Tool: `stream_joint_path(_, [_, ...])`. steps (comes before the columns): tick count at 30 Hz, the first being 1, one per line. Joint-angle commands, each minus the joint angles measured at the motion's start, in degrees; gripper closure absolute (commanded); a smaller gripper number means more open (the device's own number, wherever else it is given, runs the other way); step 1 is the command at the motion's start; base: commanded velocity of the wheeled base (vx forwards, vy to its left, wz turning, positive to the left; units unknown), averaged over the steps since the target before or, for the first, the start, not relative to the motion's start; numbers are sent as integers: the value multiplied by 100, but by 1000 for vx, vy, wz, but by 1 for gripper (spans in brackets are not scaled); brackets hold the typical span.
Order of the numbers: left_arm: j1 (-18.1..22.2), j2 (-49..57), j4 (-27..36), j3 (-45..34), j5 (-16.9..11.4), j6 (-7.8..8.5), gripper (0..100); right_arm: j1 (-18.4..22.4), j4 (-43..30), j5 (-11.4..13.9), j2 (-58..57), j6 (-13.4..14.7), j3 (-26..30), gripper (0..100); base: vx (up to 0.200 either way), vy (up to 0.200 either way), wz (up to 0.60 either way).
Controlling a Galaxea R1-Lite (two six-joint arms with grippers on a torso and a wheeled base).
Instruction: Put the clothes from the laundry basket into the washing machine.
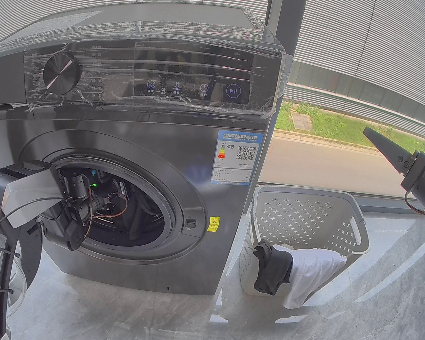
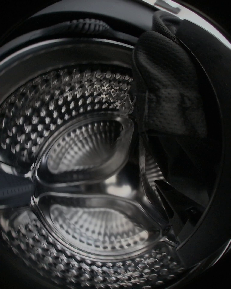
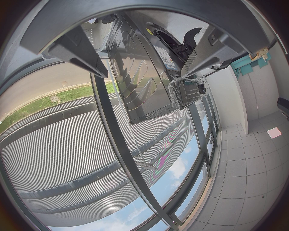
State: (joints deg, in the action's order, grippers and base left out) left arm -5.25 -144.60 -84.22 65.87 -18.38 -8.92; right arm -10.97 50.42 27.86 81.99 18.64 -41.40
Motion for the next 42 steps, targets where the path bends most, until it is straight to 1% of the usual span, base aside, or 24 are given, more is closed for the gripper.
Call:
stream_joint_path(1, [-11,-15,-15,137,-394,374,0,-1,3,1,10,-1,0,0,0,0,0])
stream_joint_path(2, [-11,-6,-24,137,-403,400,0,-1,3,1,10,-1,9,0,0,0,0])
stream_joint_path(3, [-28,11,-24,172,-552,664,0,-1,3,1,1,-1,0,0,0,0,0])
stream_joint_path(4, [-28,11,-24,172,-552,664,0,-1,3,1,1,-1,0,0,0,0,0])
stream_joint_path(5, [-55,20,47,225,-728,848,0,-1,3,1,1,-1,9,0,0,0,0])
stream_joint_path(7, [-20,-50,161,207,-623,866,0,-1,3,1,10,-1,9,0,0,0,0])
stream_joint_path(9, [-2,-147,231,172,-201,787,0,-1,3,1,10,-1,0,0,0,0,0])
stream_joint_path(11, [-28,-191,161,199,160,497,0,-1,3,1,-8,-1,9,0,0,0,0])
stream_joint_path(13, [-178,-191,38,199,335,22,0,-1,3,1,-17,-1,9,0,0,0,0])
stream_joint_path(14, [-186,-191,20,199,353,-13,0,-1,3,1,-17,-1,18,0,0,0,0])
stream_joint_path(16, [-371,-200,-156,260,1109,-540,0,-1,3,9,-8,8,18,0,0,0,0])
stream_joint_path(17, [-371,-200,-156,260,1109,-540,0,-1,3,9,-8,8,18,0,0,0,0])
stream_joint_path(18, [-485,-191,-164,410,1944,-918,0,-1,3,9,10,-1,9,0,0,0,0])
stream_joint_path(19, [-503,-191,-147,524,2243,-1138,0,-1,3,9,10,-1,0,0,0,0,0])
stream_joint_path(20, [-503,-191,-147,524,2243,-1138,0,-1,3,9,10,-1,0,0,0,0,0])
stream_joint_path(21, [-538,-165,-173,682,2480,-1472,0,-1,3,9,10,8,0,0,0,0,0])
stream_joint_path(22, [-538,-147,-173,691,2480,-1481,0,-1,3,9,10,8,0,0,0,0,0])
stream_joint_path(27, [-652,90,-77,453,2498,-1428,0,-1,3,9,10,-1,-35,0,0,0,0])
stream_joint_path(28, [-652,169,-6,190,2462,-1235,0,-1,3,18,10,-1,-44,0,0,0,0])
stream_joint_path(30, [-644,257,126,-373,2339,-531,0,-1,3,18,10,8,-61,0,0,0,0])
stream_joint_path(31, [-644,266,126,-408,2313,-479,0,-1,3,18,10,8,-70,0,0,0,0])
stream_joint_path(32, [-670,257,108,-839,2023,-180,0,-1,3,18,10,8,-88,0,0,0,0])
stream_joint_path(39, [-529,108,337,-882,2032,-136,0,-1,3,18,10,8,-96,0,0,0,0])
stream_joint_path(42, [-380,126,477,-1032,1917,136,0,-1,3,18,10,8,-96,0,0,0,0])
